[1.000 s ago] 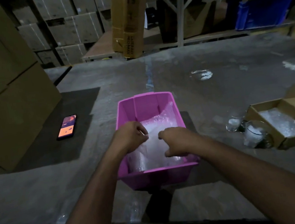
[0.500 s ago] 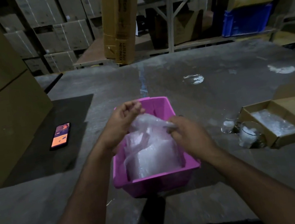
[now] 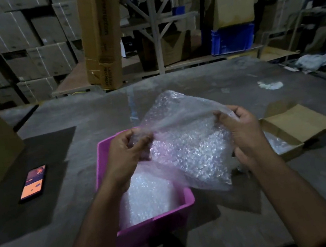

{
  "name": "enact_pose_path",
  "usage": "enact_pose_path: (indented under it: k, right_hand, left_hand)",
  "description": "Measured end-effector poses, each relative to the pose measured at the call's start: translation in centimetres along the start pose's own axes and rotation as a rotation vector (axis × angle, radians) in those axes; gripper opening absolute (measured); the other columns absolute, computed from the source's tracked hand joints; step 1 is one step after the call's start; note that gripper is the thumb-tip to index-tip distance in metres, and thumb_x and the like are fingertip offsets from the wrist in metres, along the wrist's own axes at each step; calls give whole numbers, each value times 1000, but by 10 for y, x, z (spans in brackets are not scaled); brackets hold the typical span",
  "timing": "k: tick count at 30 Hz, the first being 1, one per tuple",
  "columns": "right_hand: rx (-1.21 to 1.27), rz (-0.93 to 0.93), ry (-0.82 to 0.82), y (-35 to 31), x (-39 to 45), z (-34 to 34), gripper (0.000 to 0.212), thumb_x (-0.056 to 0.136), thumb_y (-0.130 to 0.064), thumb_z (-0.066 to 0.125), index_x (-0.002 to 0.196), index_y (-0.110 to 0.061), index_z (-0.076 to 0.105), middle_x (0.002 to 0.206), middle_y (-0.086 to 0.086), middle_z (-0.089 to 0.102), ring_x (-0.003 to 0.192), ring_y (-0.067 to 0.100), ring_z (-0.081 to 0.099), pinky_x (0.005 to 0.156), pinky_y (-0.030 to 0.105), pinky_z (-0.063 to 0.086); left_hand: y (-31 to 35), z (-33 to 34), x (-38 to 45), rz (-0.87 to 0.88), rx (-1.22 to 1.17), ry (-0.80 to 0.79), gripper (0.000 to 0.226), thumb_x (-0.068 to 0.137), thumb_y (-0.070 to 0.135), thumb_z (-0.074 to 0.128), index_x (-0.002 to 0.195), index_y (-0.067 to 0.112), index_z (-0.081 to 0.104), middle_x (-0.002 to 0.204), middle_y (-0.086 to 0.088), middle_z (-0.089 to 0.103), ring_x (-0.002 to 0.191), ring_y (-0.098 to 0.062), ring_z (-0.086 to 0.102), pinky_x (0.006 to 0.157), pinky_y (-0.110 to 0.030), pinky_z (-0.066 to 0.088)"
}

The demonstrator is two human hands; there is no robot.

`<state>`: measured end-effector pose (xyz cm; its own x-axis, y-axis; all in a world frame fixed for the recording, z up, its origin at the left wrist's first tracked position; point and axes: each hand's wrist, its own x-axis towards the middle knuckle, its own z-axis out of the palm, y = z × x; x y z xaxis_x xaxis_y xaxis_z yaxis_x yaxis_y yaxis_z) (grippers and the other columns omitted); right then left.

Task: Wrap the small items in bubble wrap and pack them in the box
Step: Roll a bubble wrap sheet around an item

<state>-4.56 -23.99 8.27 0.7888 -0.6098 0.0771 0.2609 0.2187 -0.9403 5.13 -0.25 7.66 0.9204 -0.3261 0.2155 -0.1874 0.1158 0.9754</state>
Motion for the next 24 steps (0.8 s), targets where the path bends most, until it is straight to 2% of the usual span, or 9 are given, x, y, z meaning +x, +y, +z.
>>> enact_pose_path:
  k: [4,7,10,12,14,17,19,21,24]
  right_hand:
    - [156,126,2,7,0,-32,68,81,-35,83,138,-12,53,126,9,70,113,27,69,94,47,56]
    - [154,172,-54,17,-8,-53,80,73,-41,86,140,-15,51,134,7,66,120,26,66,99,48,53]
    - [80,183,-49,24,-12,-72,81,68,-36,90,137,-16,53,132,8,66,114,25,68,82,40,59]
    - [75,139,-11,24,-9,-82,64,76,-20,86,131,-14,56,126,6,70,107,22,72,76,34,60]
    - [64,67,44,16,-3,-91,45,84,-3,75,123,-18,58,113,-15,73,99,10,72,75,26,59]
    - [-48,-3,96,1,13,-107,55,85,-9,78,133,-22,54,122,-26,57,108,-3,61,91,25,55]
    - [-132,-44,75,-9,25,-121,41,85,-12,79,114,-30,57,105,-27,64,88,-15,64,73,12,55]
    - [-192,-73,37,-18,39,-134,34,88,-11,75,101,-33,53,83,-33,63,74,-28,57,60,2,47]
    - [-237,-129,12,-30,65,-149,39,91,-16,74,113,-37,50,89,-39,58,78,-32,52,65,3,45]
  left_hand:
    - [-10,40,7,-79,-97,56,4,95,14,68,96,11,70,65,10,59,50,1,47,45,-17,44]
    - [-21,70,8,-128,-121,93,6,98,18,64,97,14,68,80,5,62,52,5,51,45,-14,42]
    - [-31,95,6,-171,-98,100,13,101,20,60,100,8,64,71,-3,50,44,0,44,40,-16,39]
    - [-32,107,5,-205,-52,89,15,101,23,61,101,8,61,73,-4,53,44,-3,46,39,-18,40]
    - [-31,115,5,-218,-3,80,24,96,26,68,114,13,59,94,-1,64,58,-4,60,43,-19,45]
    - [-33,121,9,-174,64,58,74,78,31,83,141,25,46,128,5,60,108,-18,66,64,-25,57]
    - [-30,129,13,-128,60,19,90,72,29,85,149,30,39,138,6,58,121,-17,61,74,-27,60]
    - [-23,141,17,-64,46,-36,88,76,21,82,152,29,38,142,5,58,120,-15,64,77,-26,59]
    - [-14,162,23,56,24,-71,68,86,7,73,147,25,46,138,3,63,114,-15,68,75,-28,58]
